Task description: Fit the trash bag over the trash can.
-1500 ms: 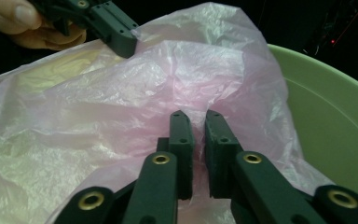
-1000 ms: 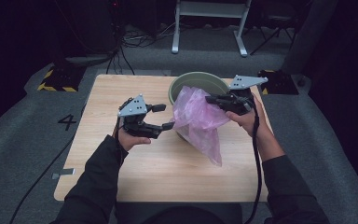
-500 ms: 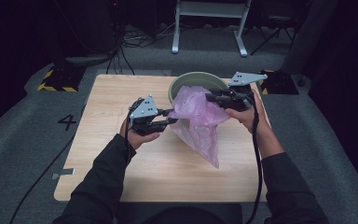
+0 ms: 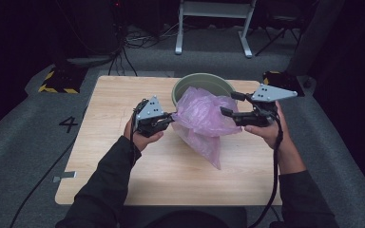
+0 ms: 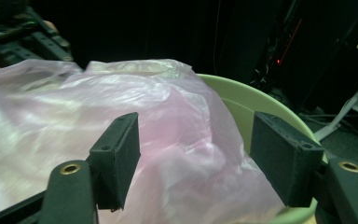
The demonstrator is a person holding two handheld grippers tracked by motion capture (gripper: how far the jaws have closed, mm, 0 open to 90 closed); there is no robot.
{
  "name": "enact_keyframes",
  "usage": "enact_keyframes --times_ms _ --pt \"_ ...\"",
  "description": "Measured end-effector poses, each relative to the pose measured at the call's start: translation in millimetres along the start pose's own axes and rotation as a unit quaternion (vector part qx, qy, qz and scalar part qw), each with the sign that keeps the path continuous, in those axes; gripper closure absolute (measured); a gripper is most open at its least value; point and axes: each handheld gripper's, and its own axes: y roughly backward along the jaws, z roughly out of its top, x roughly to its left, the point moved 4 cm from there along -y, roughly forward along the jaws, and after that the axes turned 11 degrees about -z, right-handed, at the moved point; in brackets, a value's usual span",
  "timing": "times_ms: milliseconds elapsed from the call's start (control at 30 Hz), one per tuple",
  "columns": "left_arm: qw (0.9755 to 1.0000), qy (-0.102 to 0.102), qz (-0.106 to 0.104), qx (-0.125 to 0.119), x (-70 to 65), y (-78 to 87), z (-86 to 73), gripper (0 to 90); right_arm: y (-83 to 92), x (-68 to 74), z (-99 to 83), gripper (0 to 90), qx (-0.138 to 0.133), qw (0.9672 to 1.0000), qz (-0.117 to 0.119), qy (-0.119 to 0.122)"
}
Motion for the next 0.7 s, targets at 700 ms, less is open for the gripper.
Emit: enact_keyframes --times_ms 700 --pt "0.9998 0.013 0.016 0.004 1.5 -4.0 -5.0 89.7 67.3 61.6 -38.6 37.9 -0.024 0.9978 0.036 0.051"
